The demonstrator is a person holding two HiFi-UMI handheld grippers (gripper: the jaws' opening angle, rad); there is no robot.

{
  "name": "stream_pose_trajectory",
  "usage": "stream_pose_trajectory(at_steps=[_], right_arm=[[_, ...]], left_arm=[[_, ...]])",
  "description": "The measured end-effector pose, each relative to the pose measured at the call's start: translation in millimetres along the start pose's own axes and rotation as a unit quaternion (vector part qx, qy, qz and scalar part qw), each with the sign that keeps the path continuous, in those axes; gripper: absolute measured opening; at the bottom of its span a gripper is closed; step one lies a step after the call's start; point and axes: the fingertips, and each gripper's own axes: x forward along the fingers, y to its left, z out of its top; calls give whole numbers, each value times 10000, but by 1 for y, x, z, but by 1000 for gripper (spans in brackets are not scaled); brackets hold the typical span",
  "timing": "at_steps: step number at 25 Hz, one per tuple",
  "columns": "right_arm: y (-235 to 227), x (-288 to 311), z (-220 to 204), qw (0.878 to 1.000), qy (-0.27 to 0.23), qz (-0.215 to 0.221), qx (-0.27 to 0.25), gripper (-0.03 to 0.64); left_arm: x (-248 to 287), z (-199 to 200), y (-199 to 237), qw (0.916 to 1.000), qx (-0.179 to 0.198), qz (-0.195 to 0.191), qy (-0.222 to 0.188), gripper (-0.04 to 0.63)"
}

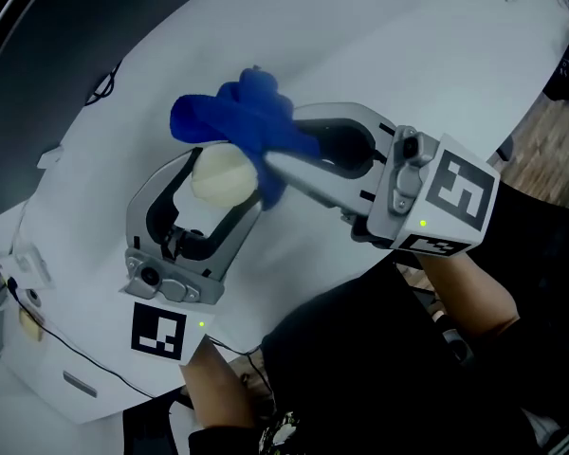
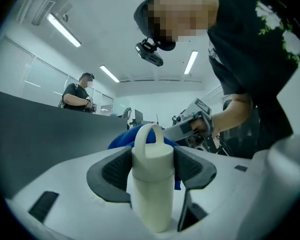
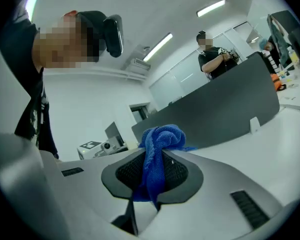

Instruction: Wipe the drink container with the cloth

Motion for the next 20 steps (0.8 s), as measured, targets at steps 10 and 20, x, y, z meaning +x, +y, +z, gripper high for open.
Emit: stream_pose_trajectory(at_steps=[10, 20], right_arm=[[-51, 19, -117, 9721, 2036, -1008, -588, 48], [-58, 22, -145, 9443, 2788, -1133, -1335, 51]], left_arm=[[-2, -1, 0, 9999, -102, -34, -95, 256], [-10, -3, 6, 9792, -108, 1850, 826, 273]])
